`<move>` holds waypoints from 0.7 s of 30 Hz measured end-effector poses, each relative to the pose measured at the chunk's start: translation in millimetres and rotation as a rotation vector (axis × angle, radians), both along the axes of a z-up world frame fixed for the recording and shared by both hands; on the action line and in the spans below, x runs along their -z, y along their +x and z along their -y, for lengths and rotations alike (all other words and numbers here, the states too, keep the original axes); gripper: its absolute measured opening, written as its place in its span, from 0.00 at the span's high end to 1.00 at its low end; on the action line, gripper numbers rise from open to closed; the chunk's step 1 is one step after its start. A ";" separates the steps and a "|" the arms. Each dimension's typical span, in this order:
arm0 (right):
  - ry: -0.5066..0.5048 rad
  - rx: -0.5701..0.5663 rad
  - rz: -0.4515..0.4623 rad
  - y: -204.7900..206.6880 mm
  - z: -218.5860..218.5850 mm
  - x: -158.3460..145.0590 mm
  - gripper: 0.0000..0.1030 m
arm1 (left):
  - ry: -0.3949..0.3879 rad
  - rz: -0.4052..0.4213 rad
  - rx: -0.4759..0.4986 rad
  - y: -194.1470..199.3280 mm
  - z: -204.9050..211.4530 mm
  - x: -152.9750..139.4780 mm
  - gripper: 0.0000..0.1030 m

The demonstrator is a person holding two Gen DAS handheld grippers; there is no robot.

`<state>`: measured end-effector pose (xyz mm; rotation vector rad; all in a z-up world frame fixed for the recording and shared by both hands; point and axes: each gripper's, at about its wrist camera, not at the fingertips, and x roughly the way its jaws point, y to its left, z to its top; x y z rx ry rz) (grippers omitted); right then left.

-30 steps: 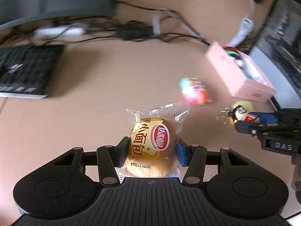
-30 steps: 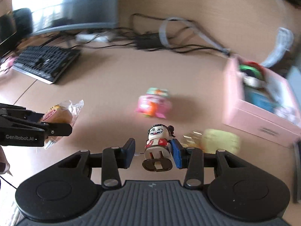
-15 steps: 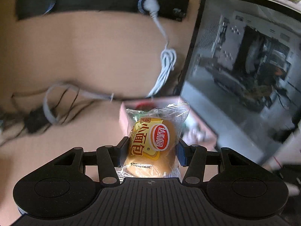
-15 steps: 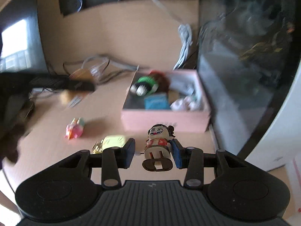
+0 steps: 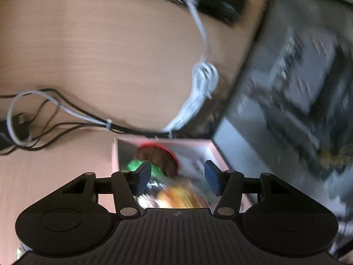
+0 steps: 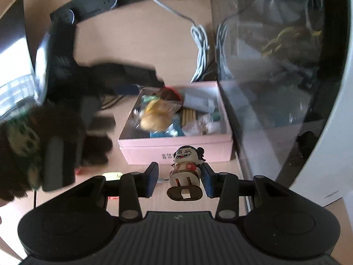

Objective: Organize objects
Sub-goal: 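Grasp the small doll figure with the right gripper while the left gripper carries the bun to the box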

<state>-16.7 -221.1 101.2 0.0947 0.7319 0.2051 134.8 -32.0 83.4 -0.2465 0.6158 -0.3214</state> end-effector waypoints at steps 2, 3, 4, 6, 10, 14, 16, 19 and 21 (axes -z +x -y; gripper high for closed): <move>0.007 -0.010 0.011 5.4 -1.1 -0.5 0.60 | -0.001 0.019 -0.037 -4.2 -17.2 -8.5 0.43; 0.011 -0.008 0.021 10.2 -1.3 -3.1 0.60 | 0.002 0.024 -0.054 -7.6 -26.6 -11.2 0.43; 0.016 -0.005 0.038 15.4 -2.0 -7.6 0.60 | 0.002 0.020 -0.071 -11.7 -37.2 -13.9 0.43; 0.017 0.010 0.109 27.1 -5.3 -22.8 0.60 | -0.002 0.001 -0.095 -20.4 -53.3 -12.5 0.43; -0.055 0.090 0.299 62.6 -23.3 -51.1 0.58 | 0.036 -0.056 -0.121 -40.0 -75.8 -3.6 0.43; -0.091 0.095 0.326 100.5 -38.2 -48.2 0.40 | 0.044 -0.090 -0.142 -65.4 -98.2 5.9 0.43; -0.089 0.037 0.276 102.4 -47.3 -36.3 0.40 | 0.061 -0.102 -0.150 -77.4 -108.5 12.1 0.44; -0.136 -0.008 0.186 103.6 -67.6 -4.5 0.41 | 0.060 -0.146 -0.154 -89.1 -121.0 23.6 0.44; -0.186 -0.034 0.136 107.3 -79.4 16.6 0.56 | 0.056 -0.169 -0.164 -95.4 -127.2 30.0 0.44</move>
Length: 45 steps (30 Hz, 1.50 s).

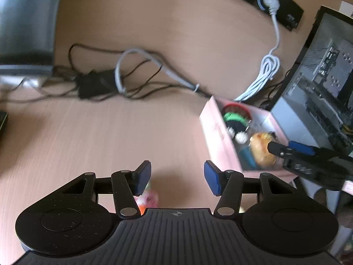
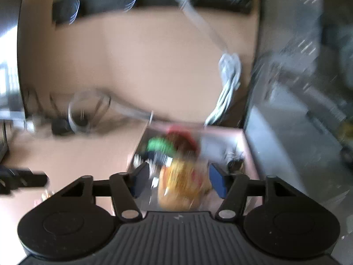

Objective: Organize objects
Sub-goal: 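Grasp the small doll figure with the right gripper while the left gripper carries the bun to the box, then open both grippers over the pink box to drop the bun and doll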

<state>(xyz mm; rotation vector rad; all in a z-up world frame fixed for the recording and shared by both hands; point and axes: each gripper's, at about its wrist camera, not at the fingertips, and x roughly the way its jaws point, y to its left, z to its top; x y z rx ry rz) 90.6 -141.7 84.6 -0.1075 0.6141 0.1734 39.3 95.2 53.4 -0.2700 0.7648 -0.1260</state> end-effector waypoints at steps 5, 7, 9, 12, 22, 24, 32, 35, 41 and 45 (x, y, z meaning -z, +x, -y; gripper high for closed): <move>-0.112 0.108 0.001 21.1 0.7 23.1 0.65 | -0.008 -0.033 -0.011 -14.3 -15.4 9.8 0.44; -0.114 0.164 0.000 35.9 6.7 26.3 0.65 | -0.005 -0.042 -0.008 -18.9 -21.1 14.0 0.44; -0.081 0.185 -0.027 53.2 13.7 29.6 0.65 | -0.003 -0.049 -0.003 -25.3 -25.1 20.5 0.44; -0.054 0.178 -0.048 68.2 11.5 36.7 0.65 | 0.011 -0.063 0.013 -36.7 -29.3 31.5 0.44; -0.032 0.163 -0.032 27.3 8.9 26.3 0.55 | 0.164 -0.038 0.398 -62.1 -7.8 34.5 0.44; -0.022 0.157 0.005 -2.8 7.3 8.7 0.34 | 0.216 0.007 0.486 -62.4 6.8 30.5 0.43; -0.042 0.109 -0.076 -124.4 9.3 -0.2 0.14 | 0.169 0.033 0.400 -31.1 28.4 35.0 0.43; -0.085 0.110 -0.137 -147.9 3.9 16.5 0.14 | 0.055 -0.033 0.296 -19.7 35.6 49.0 0.44; -0.112 0.081 -0.206 -176.6 15.4 34.8 0.08 | 0.237 0.081 0.558 -22.7 72.4 43.2 0.43; -0.091 -0.027 -0.242 -180.8 29.9 47.9 0.07 | 0.415 0.046 0.657 -15.4 98.0 53.5 0.43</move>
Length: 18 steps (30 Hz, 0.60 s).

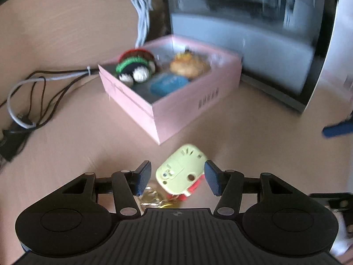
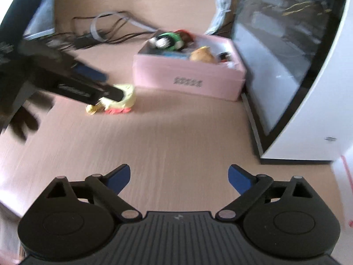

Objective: Organize objects
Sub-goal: 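Open both grippers over the pink box to drop the bun and doll, then grasp the yellow keychain toy with the left gripper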

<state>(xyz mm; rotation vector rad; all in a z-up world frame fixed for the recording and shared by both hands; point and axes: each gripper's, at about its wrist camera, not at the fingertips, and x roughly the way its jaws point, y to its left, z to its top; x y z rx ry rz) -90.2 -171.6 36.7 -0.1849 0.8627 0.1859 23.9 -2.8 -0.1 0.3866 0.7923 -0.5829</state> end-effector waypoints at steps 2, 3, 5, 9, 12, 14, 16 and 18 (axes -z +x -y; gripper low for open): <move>0.006 -0.052 -0.030 2.7 2.2 6.5 0.07 | 0.029 -0.019 0.006 5.9 8.6 7.8 0.43; 0.022 -0.095 -0.031 1.9 4.0 8.2 0.07 | 0.047 -0.014 -0.008 7.6 11.5 11.4 0.42; 0.023 -0.158 0.000 -1.1 6.4 12.4 0.06 | 0.041 -0.030 -0.095 17.1 12.9 17.7 0.42; 0.057 -0.192 -0.016 1.8 15.2 22.0 0.06 | -0.085 -0.111 -0.283 28.4 5.2 16.3 0.52; 0.057 -0.224 -0.010 5.9 16.6 25.0 0.06 | -0.117 -0.126 -0.379 27.0 4.2 16.1 0.52; 0.060 -0.243 -0.003 10.4 16.3 23.4 0.06 | -0.151 -0.153 -0.443 19.8 -0.2 14.2 0.52; 0.059 -0.261 0.011 16.9 14.1 21.0 0.05 | -0.229 -0.172 -0.524 6.2 -14.1 11.0 0.53; 0.049 -0.279 0.025 24.0 10.8 17.9 0.05 | -0.303 -0.173 -0.620 -14.0 -32.6 5.9 0.53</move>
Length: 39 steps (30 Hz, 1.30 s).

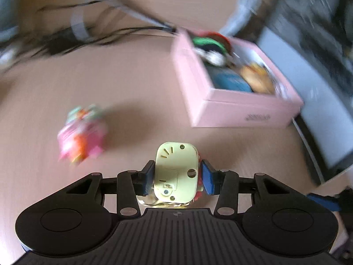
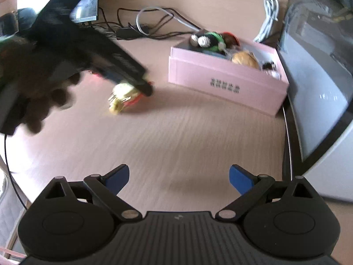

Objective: Organize objects

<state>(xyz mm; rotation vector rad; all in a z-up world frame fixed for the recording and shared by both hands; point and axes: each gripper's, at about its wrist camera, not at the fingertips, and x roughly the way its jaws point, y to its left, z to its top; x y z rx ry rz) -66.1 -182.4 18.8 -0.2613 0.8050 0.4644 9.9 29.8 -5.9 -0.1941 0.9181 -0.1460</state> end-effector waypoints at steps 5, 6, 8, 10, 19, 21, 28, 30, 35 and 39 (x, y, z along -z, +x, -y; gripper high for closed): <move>0.007 -0.069 0.020 23.3 -21.7 -11.2 0.05 | -0.061 0.034 -0.276 -60.3 -57.2 -16.1 0.53; 0.009 -0.084 0.023 27.6 -29.5 -13.6 0.05 | -0.047 0.043 -0.316 -72.0 -67.2 -20.6 0.53; 0.025 -0.122 0.030 39.9 -48.3 -19.6 0.06 | 0.009 0.052 -0.376 -93.0 -82.7 -30.2 0.53; 0.052 -0.161 0.030 53.8 -72.7 -26.2 0.12 | 0.050 0.052 -0.416 -107.8 -95.7 -36.2 0.53; 0.101 -0.187 -0.072 118.0 -176.4 -18.4 0.35 | 0.103 0.031 -0.542 -151.8 -134.5 -50.1 0.53; 0.071 -0.184 -0.096 127.5 -192.5 -11.6 0.49 | 0.097 0.038 -0.545 -158.2 -133.9 -52.5 0.53; 0.028 -0.220 -0.147 110.5 -196.5 -2.7 0.63 | 0.081 0.049 -0.519 -161.0 -134.9 -54.1 0.53; 0.004 -0.253 -0.150 93.7 -184.5 -2.3 0.63 | 0.072 0.054 -0.500 -158.2 -133.4 -53.7 0.53; -0.060 -0.331 -0.094 45.3 -142.1 -4.9 0.63 | 0.066 0.081 -0.415 -146.1 -123.3 -50.1 0.53; -0.162 -0.337 0.015 14.3 -116.5 -5.8 0.49 | 0.066 0.072 -0.399 -141.8 -116.0 -44.4 0.53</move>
